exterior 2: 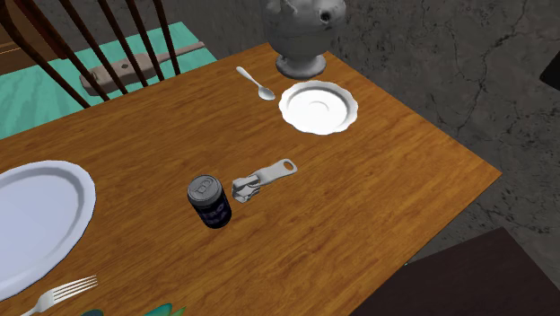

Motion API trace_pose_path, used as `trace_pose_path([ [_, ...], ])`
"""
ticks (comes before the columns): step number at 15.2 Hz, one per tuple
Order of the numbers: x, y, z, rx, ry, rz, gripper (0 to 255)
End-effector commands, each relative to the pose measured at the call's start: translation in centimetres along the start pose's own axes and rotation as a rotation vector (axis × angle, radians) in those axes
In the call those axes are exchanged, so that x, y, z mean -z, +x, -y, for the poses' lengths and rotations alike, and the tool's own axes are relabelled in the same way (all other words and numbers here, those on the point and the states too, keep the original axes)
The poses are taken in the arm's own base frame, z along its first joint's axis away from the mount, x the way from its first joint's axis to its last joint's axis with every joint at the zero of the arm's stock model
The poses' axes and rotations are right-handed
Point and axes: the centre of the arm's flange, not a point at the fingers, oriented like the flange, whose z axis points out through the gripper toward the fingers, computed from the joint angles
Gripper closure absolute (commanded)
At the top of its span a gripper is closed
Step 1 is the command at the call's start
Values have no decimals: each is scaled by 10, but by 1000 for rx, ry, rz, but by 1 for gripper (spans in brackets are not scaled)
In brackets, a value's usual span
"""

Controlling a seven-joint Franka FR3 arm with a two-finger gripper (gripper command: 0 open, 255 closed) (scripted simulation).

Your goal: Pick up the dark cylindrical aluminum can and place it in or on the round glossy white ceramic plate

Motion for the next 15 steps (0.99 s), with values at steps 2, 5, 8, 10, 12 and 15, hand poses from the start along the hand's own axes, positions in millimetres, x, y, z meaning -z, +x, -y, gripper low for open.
trace_pose_path([
  [2,-8,3,10,-5,0,-5,0],
  [5,-31,13,40,-18,0,-20,0],
  [8,-54,23,70,-32,1,-35,0],
  [10,-69,30,90,-41,1,-44,0],
  [12,-84,38,109,-50,1,-54,0],
  [15,-107,50,139,-64,1,-69,0],
])
